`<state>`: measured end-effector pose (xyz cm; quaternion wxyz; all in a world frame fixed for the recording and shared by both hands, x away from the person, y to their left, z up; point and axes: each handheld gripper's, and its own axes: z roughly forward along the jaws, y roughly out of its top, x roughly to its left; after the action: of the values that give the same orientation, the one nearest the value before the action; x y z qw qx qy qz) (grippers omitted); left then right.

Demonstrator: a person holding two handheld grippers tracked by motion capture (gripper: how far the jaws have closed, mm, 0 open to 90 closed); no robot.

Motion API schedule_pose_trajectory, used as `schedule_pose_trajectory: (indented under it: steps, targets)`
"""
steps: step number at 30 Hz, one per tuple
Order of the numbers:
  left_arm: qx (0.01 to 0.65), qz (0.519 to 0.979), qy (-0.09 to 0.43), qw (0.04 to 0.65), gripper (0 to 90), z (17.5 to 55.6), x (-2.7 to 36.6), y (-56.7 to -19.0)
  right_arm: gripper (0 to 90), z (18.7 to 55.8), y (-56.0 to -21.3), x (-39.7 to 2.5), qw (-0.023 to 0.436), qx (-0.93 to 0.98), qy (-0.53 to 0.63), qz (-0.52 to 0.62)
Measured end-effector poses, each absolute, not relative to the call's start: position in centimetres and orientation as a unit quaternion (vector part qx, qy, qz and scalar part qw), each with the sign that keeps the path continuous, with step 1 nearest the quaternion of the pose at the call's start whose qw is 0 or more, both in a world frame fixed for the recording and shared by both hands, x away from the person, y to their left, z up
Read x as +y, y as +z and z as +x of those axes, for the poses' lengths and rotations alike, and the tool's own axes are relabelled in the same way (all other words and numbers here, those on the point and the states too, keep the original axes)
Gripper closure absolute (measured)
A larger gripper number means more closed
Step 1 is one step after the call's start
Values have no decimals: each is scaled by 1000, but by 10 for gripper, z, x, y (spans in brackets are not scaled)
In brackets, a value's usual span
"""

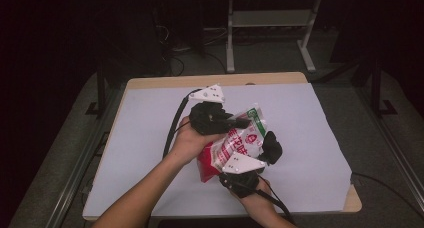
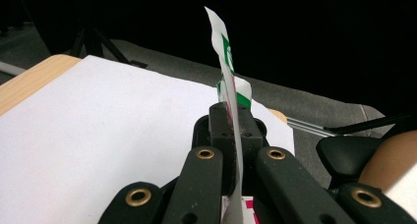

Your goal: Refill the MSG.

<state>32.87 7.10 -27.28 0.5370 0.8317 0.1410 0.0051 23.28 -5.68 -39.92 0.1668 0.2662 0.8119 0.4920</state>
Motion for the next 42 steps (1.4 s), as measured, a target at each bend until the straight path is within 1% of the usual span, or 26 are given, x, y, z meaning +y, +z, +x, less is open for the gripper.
schedule_pose_trajectory:
  steps: [21,26,33,42]
  targets:
    - [138,848,5,511,900,336,58,-274,900,231,-402,-55,168,807,498,269]
    - [145,849,8,508,900,336,57,-275,900,230,-403,-54,166,808,498,268]
    - [166,846,25,505,900,335,58,-274,900,232,-404,-52,160,805,500,277]
    - [195,835,35,514,900,333,62,-275,900,233,-406,-52,162,804,497,282]
